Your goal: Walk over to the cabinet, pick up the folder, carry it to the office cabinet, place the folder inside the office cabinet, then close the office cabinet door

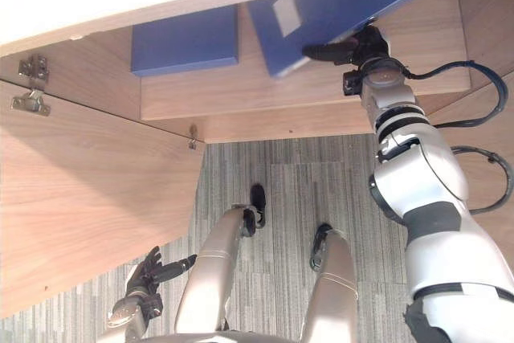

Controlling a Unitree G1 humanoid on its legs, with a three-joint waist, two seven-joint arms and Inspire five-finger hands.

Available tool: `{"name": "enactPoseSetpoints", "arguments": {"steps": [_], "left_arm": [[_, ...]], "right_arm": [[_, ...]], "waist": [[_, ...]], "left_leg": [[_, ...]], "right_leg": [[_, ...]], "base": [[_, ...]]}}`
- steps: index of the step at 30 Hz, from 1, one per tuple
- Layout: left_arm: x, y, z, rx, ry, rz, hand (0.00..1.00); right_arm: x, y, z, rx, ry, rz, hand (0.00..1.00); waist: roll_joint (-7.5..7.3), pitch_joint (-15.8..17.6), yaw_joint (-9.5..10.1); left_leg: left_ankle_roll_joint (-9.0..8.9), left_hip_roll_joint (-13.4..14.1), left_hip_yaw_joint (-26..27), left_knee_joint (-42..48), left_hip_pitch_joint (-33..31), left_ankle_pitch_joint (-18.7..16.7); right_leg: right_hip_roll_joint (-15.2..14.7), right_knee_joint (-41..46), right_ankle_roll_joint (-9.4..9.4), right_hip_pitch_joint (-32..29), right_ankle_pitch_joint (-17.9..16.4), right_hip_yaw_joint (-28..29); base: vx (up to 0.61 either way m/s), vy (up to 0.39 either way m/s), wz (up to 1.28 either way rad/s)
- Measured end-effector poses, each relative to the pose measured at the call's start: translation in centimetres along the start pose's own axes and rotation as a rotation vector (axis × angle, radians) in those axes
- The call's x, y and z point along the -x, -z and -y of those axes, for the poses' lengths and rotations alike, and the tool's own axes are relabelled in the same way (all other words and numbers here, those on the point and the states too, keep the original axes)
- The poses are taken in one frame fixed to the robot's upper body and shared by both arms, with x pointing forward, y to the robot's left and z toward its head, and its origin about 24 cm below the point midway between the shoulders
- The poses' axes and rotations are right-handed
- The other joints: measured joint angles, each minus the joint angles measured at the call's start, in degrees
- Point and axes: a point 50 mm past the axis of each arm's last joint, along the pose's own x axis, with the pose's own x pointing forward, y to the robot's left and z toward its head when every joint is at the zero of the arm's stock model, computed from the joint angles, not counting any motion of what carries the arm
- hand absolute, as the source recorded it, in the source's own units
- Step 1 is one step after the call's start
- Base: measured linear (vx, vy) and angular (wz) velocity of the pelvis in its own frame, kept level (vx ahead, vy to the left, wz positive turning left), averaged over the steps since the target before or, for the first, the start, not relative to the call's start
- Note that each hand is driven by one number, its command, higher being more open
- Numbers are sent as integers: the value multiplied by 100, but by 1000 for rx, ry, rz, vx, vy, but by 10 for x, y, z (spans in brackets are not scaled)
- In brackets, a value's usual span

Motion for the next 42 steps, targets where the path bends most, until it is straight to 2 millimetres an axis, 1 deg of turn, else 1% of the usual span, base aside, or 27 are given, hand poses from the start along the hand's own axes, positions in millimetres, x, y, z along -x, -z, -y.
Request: {"name": "enactPoseSetpoints", "arguments": {"steps": [2,5,8,11,14,16,18,19,21,23,25,28,30,32,34,36,37,39,42], "left_arm": [[0,-1,-5,-13,4,0,100],[0,0,-10,-48,12,-6,100],[0,-1,-10,-63,22,-6,100],[0,-1,-10,-62,23,-4,100],[0,-1,-10,-59,23,-3,100],[0,-1,-10,-57,23,-2,100],[0,-1,-9,-38,23,-1,100],[0,-1,-8,-36,22,-1,100],[1,1,-4,-14,22,-1,100],[1,2,-1,0,20,-2,100],[2,4,4,15,16,-3,100],[2,5,8,25,15,-5,100],[2,5,8,26,6,-1,100],[2,5,7,26,-5,-2,100],[2,5,7,27,-11,0,100],[2,5,6,29,-14,-2,100],[2,5,6,29,-15,-2,100],[2,5,6,29,-13,-2,100],[2,4,5,22,3,0,100]], "right_arm": [[1,8,0,54,-39,-20,100],[2,20,2,71,-70,-51,100],[2,22,3,54,-86,-57,100],[2,26,4,19,-87,-63,100],[3,35,4,-82,-77,-77,100],[4,37,1,-165,-75,-76,100],[4,43,-6,-334,-68,-59,100],[4,44,-9,-383,-66,-51,100],[4,47,-17,-592,-51,-34,100],[5,51,-23,-733,-35,-23,100],[5,53,-33,-976,7,2,100],[6,53,-50,-1167,35,18,100],[7,49,-56,-1209,45,30,100],[7,46,-59,-1214,42,32,100],[7,44,-61,-1146,36,29,100],[6,43,-60,-922,10,2,100],[6,44,-59,-862,2,-6,100],[6,43,-59,-615,-48,-25,100],[5,39,-60,-361,-103,-30,100]], "waist": [[-43,-63,20],[-110,-164,46],[-154,-190,37],[-171,-197,44],[-173,-196,72],[-173,-196,83],[-175,-195,82],[-175,-195,80],[-178,-193,74],[-190,-185,74],[-193,-180,74],[-192,-126,75],[-192,-82,78],[-186,-45,84],[-184,-10,85],[-184,-4,68],[-184,-4,52],[-183,-4,-31],[-183,-4,-66]], "left_leg": [[-1,-7,5,-57,62,0],[-6,-7,14,-134,96,5],[-4,-8,46,-149,97,5],[-2,-10,71,-173,134,3],[-3,-12,88,-213,219,-2],[-3,-12,115,-242,249,-2],[-2,-12,135,-259,278,-1],[-2,-12,139,-261,280,-1],[-2,-13,145,-269,286,-1],[-2,-13,146,-277,296,-1],[-2,-13,146,-285,298,-1],[-2,-12,145,-295,336,-1],[-2,-11,143,-297,341,-1],[-1,-12,140,-294,341,-2],[0,-12,139,-292,342,-3],[1,-10,137,-292,345,-3],[1,-9,135,-292,347,-3],[0,5,135,-301,350,-3],[-4,54,136,-301,365,-5]], "right_leg": [[0,-46,3,54,5,0],[14,-156,14,90,42,-5],[13,-225,38,96,73,16],[12,-284,49,139,87,28],[12,-318,49,207,87,38],[11,-318,49,208,87,62],[10,-319,49,214,88,79],[10,-320,49,213,88,82],[8,-327,51,215,88,86],[8,-334,51,222,88,85],[9,-341,51,223,88,83],[9,-348,53,260,87,78],[9,-348,53,266,86,73],[8,-349,54,273,85,70],[8,-349,53,277,84,66],[10,-353,53,284,84,62],[12,-353,53,288,84,60],[25,-353,52,289,85,59],[76,-365,48,303,88,58]], "base": [[-16,-1,1],[0,0,0],[18,21,-4],[9,6,-1],[-5,-6,-1],[-21,-19,-5],[-20,-19,-3],[0,0,0],[0,0,0],[0,0,0],[0,0,0],[0,0,0],[0,0,0],[0,0,0],[0,0,0],[0,0,0],[0,0,0],[-14,-11,-2],[-30,-38,-6]]}}
